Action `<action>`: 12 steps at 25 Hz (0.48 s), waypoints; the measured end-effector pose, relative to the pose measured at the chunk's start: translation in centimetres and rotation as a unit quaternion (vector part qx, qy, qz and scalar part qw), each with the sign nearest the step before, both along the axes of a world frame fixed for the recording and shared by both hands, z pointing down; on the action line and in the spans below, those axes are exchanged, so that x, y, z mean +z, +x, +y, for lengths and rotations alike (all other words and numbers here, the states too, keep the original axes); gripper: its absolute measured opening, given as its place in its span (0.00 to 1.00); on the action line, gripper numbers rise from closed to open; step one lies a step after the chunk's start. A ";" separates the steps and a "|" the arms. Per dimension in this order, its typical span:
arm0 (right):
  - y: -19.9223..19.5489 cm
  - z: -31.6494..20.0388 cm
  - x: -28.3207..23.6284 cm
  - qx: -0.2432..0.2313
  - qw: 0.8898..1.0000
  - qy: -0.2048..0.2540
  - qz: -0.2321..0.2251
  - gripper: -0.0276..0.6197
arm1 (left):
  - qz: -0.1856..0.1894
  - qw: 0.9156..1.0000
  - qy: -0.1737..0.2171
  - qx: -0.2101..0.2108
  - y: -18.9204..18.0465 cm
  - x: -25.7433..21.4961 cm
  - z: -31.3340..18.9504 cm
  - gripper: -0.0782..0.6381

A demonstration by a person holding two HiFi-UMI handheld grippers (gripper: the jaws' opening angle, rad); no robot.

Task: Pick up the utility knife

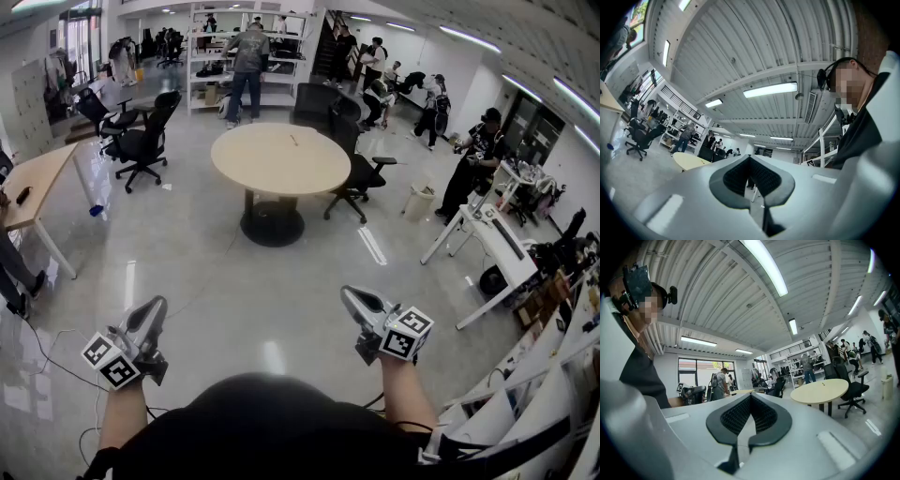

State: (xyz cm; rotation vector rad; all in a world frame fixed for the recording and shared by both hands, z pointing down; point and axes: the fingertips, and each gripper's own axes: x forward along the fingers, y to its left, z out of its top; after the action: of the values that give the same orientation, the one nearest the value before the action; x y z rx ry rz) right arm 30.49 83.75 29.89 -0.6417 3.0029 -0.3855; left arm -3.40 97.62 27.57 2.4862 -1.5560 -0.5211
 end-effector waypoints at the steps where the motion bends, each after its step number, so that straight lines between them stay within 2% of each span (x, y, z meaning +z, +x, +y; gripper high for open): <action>1: -0.1 0.2 0.1 0.001 1.000 0.000 0.001 0.06 | 0.000 1.000 0.000 0.002 -0.1 0.1 0.1 0.09; 6: -0.8 0.6 0.4 0.002 1.000 -0.001 0.007 0.06 | 0.003 1.000 0.001 0.008 -0.7 0.2 0.3 0.09; 12: -3.4 1.3 0.1 0.000 1.000 0.004 0.019 0.06 | 0.009 1.000 0.001 0.001 -3.2 0.3 1.6 0.09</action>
State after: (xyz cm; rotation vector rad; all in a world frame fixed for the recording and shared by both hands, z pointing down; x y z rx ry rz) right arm 27.07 85.01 29.95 -0.6559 3.0376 -0.3659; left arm -6.56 99.20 27.91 2.4782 -1.5461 -0.5420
